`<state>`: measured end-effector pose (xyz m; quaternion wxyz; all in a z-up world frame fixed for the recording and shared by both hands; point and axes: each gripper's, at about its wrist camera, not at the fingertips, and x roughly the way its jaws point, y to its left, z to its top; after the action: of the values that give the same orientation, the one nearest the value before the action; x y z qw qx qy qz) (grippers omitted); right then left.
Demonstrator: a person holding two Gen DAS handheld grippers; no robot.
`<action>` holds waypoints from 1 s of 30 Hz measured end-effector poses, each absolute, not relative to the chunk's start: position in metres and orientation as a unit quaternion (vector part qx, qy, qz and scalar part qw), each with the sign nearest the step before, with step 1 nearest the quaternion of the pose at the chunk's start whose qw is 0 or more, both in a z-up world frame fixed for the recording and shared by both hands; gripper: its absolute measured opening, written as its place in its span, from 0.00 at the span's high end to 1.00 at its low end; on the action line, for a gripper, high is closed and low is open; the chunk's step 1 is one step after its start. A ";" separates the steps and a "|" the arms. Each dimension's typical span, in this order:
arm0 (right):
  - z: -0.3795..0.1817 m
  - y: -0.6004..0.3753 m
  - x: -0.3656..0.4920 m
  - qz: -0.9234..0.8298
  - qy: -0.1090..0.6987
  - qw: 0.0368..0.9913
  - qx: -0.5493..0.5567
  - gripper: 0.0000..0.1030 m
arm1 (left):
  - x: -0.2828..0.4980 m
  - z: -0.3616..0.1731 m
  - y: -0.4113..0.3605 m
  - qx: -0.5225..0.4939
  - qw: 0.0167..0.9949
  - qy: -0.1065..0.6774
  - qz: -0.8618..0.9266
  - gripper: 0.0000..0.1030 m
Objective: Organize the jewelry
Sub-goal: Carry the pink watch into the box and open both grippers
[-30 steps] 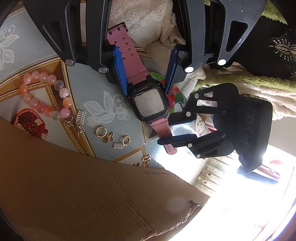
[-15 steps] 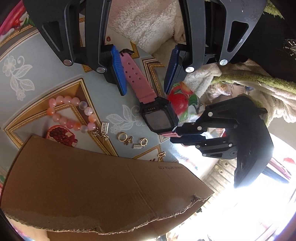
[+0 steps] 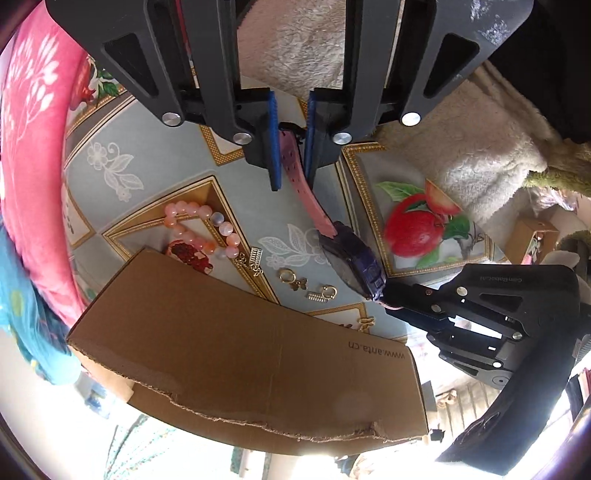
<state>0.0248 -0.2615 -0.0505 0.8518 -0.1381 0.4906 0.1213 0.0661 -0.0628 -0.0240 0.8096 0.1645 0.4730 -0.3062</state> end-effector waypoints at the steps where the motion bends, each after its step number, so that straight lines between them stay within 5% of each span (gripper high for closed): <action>1: -0.047 -0.262 0.023 0.114 0.484 0.857 -0.135 0.98 | 0.063 -0.019 -0.063 0.163 0.813 0.465 -0.310 0.89; 4: -0.028 -0.268 0.015 0.098 0.456 0.876 -0.120 0.99 | 0.050 -0.002 -0.063 0.169 0.826 0.432 -0.320 0.97; 16: 0.100 -0.296 0.041 0.131 0.364 0.921 -0.055 0.99 | 0.052 0.118 -0.058 0.137 0.872 0.336 -0.329 0.97; 22: 0.093 -0.300 0.165 0.193 0.493 0.848 -0.013 0.99 | 0.152 0.123 -0.058 0.088 0.846 0.434 -0.297 0.97; 30: 0.003 -0.273 0.262 0.152 0.641 0.744 -0.112 0.99 | 0.258 0.043 -0.078 0.085 0.761 0.593 -0.247 0.97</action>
<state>0.2621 -0.2730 0.0028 0.7437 -0.1120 0.6412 0.1523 0.2576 -0.0784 0.0429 0.7614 0.0846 0.5934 -0.2470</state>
